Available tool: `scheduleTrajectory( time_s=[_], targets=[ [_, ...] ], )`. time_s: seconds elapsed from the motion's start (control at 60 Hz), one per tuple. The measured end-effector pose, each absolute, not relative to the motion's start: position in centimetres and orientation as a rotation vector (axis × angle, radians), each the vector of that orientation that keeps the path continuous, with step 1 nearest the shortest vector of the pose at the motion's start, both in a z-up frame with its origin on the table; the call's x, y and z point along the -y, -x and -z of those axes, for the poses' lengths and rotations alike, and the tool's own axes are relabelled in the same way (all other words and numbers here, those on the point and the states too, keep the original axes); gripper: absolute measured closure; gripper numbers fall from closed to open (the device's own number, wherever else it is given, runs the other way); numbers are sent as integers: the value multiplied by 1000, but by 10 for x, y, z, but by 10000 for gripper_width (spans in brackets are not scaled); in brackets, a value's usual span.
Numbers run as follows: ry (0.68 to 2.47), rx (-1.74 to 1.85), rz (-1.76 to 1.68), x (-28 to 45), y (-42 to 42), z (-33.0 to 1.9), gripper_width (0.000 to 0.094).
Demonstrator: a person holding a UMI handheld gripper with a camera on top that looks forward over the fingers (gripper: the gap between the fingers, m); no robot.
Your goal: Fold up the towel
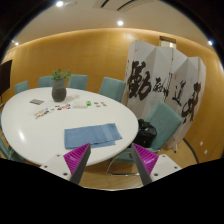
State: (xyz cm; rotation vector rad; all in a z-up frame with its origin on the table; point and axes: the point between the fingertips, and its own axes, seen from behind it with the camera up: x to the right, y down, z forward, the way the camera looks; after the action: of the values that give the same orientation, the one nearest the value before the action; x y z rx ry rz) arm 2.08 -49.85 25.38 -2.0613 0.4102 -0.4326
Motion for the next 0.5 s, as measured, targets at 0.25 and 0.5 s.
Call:
scheduleTrajectory(
  time_s=[0.25, 0.5],
  targets=[
    [2194, -293, 276, 473, 37, -174, 64],
    [2233, -119, 63, 352, 137, -106, 64]
  ],
)
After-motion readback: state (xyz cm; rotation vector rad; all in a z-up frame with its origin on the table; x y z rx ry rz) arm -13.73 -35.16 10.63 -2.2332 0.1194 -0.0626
